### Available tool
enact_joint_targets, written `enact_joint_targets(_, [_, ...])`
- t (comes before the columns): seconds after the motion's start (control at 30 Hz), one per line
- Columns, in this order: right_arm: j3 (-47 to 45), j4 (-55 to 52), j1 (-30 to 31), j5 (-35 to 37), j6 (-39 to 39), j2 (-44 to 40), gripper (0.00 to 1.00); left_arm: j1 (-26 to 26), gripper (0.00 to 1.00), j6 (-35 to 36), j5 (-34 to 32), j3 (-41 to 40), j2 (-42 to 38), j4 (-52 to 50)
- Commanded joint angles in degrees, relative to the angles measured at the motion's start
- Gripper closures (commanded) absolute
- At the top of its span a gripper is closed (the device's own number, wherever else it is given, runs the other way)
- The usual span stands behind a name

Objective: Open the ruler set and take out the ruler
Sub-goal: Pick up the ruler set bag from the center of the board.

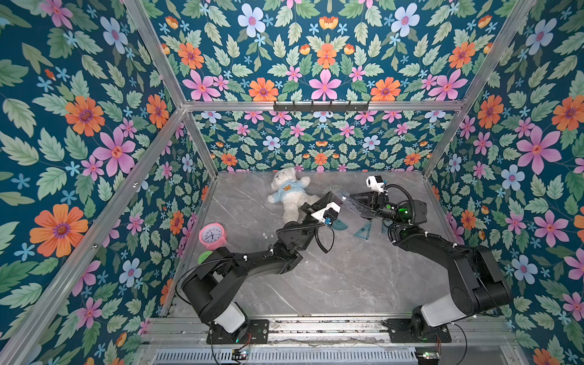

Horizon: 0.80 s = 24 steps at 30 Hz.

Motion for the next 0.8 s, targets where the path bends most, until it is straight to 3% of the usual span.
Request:
enact_joint_targets(0.0, [0.6,3.8,0.1,0.5,2.1,0.1,0.62,0.0,1.00,0.2,0.7,0.4,0.4,2.3])
enact_joint_targets(0.37, [0.6,3.8,-0.2,0.6,2.8,0.4,0.72,0.0,0.97,0.8,0.1,0.6,2.0,2.0])
enact_joint_targets(0.5, [0.6,3.8,-0.3,0.6,2.8,0.5,0.75,0.0,0.80,0.8,0.1,0.4,2.2,2.1])
enact_joint_targets(0.63, [0.6,3.8,-0.4,0.6,3.0,0.5,0.78,0.0,0.37,1.1,-0.1,0.2,2.2,2.2])
enact_joint_targets(0.67, [0.6,3.8,-0.4,0.6,3.0,0.5,0.79,-0.1,0.31,1.1,-0.1,0.1,2.2,2.0])
enact_joint_targets(0.77, [0.5,3.8,-0.5,0.6,3.2,0.5,0.85,0.0,0.24,0.7,-0.6,-0.2,1.9,2.1])
